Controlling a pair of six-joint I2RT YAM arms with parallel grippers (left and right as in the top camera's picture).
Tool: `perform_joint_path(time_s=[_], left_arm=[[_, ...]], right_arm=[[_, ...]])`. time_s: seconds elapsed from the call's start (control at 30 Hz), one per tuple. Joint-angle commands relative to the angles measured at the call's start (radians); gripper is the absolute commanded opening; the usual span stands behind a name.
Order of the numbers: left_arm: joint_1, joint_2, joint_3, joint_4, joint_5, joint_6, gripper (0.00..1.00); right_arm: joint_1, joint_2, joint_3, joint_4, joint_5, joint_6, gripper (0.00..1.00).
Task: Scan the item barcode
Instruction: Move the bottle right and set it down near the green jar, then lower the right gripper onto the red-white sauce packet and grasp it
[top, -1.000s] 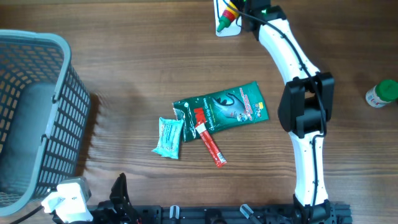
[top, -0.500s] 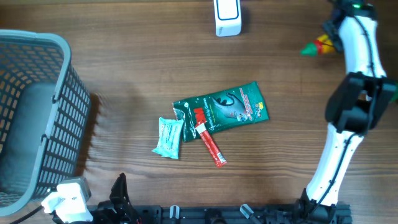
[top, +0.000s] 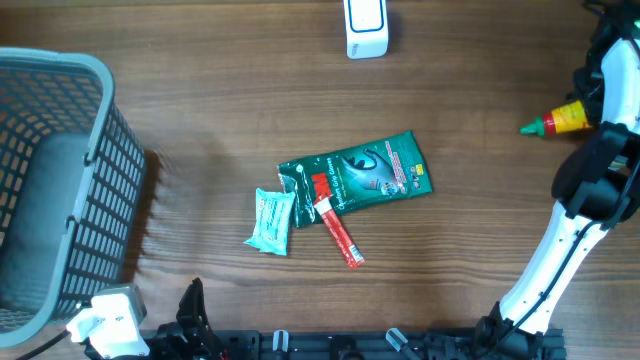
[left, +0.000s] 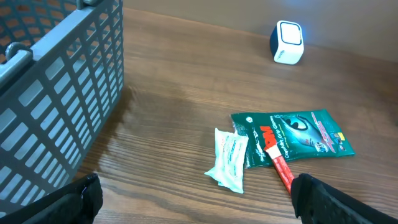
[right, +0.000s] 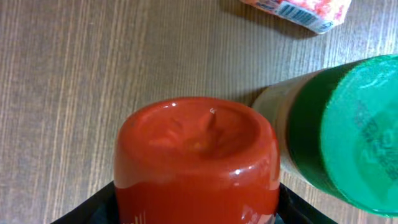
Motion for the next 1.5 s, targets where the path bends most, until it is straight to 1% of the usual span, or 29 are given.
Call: perform_joint_path(time_s=[0.0,0.03,0.07,0.1,0.17,0.27,0.37,0.43,0.47,0.53,0.6,0.63,0.77,0.83,0.87,0.9,0.97,1.07,1.13,1.17,1.2,1.23,1.27,1.33,1.4,1.43,1.47], left_arm=[[0.006,-0.003,-0.003,0.002,0.008,0.001,1.0],[0.006,-0.003,-0.003,0.002,0.008,0.001,1.0],[0.006,-0.003,-0.003,0.002,0.008,0.001,1.0],[0.006,-0.003,-0.003,0.002,0.008,0.001,1.0],[0.006,-0.003,-0.003,0.002,0.008,0.001,1.0],[0.006,-0.003,-0.003,0.002,0.008,0.001,1.0],[0.006,-0.003,-0.003,0.002,0.008,0.001,1.0],[0.006,-0.003,-0.003,0.002,0.008,0.001,1.0],[0.006,-0.003,-0.003,0.002,0.008,0.001,1.0],[0.006,-0.003,-0.003,0.002,0.008,0.001,1.0],[0.006,-0.003,-0.003,0.002,0.008,0.001,1.0],[0.006,-0.003,-0.003,0.002,0.008,0.001,1.0],[0.006,-0.003,-0.003,0.002,0.008,0.001,1.0],[0.006,-0.003,-0.003,0.002,0.008,0.001,1.0],[0.006,-0.003,-0.003,0.002,0.008,0.001,1.0],[0.006,-0.003,-0.003,0.002,0.008,0.002,1.0],[0.006,-0.003,-0.003,0.002,0.008,0.001,1.0],[0.006,-0.003,-0.003,0.002,0.008,0.001,1.0],[0.006,-0.003,-0.003,0.002,0.008,0.001,1.0],[0.006,-0.003,-0.003,0.002,0.008,0.001,1.0],[0.006,-0.003,-0.003,0.002,0.008,0.001,1.0],[0.006,-0.003,-0.003,0.002,0.008,0.001,1.0],[0.006,-0.003,-0.003,0.002,0.008,0.001,1.0],[0.006,-0.003,-0.003,0.002,0.008,0.001,1.0],[0.006,-0.003,-0.003,0.002,0.008,0.001,1.0],[0.006,-0.003,-0.003,0.002,0.008,0.001,1.0],[0.006,-0.003,-0.003,0.002,0.008,0.001,1.0]], right_arm=[[0.006,-0.013,0.012,-0.021,0.032,-0.003,0.66],[0.006,-0.022,0.013,-0.031,0.032,-0.014,0.72],[0.007,-0.037,0.014,-0.046,0.032,-0.02,0.89],[0.008,-0.056,0.016,-0.06,0.034,-0.019,1.0],[0.008,-0.104,0.021,-0.072,0.037,-0.019,1.0],[0.008,-0.23,0.021,-0.095,0.031,0.011,1.0],[0.022,-0.352,0.021,-0.121,-0.032,0.018,1.0],[0.053,-0.441,0.021,-0.165,-0.156,-0.017,1.0],[0.073,-0.47,0.021,-0.188,-0.24,-0.058,1.0],[0.137,-0.502,0.02,-0.272,-0.395,-0.085,1.0],[0.222,-0.5,0.013,-0.375,-0.475,-0.087,1.0],[0.257,-0.5,0.0,-0.391,-0.476,-0.102,1.0],[0.463,-0.496,-0.091,-0.383,-0.562,-0.429,1.0],[0.595,-0.496,-0.164,-0.389,-0.576,-0.644,1.0],[0.644,-0.496,-0.197,-0.391,-0.576,-0.708,1.0],[0.706,-0.496,-0.248,-0.391,-0.576,-0.74,1.0],[0.794,-0.496,-0.317,-0.391,-0.576,-0.74,1.0],[0.875,-0.496,-0.388,-0.391,-0.576,-0.743,1.0],[0.921,-0.496,-0.458,-0.36,-0.621,-0.821,1.0],[0.939,-0.496,-0.5,-0.323,-0.708,-0.911,1.0],[0.957,-0.496,-0.569,-0.267,-0.844,-1.071,1.0],[0.967,-0.496,-0.623,-0.214,-0.925,-1.17,1.0],[0.974,-0.496,-0.676,-0.144,-0.974,-1.213,1.0],[0.975,-0.496,-0.75,-0.04,-0.98,-1.202,1.0],[0.975,-0.496,-0.804,0.025,-0.98,-1.207,0.99],[0.975,-0.496,-0.835,0.064,-0.975,-1.214,0.92],[0.975,-0.496,-0.869,0.129,-0.941,-1.213,0.78]])
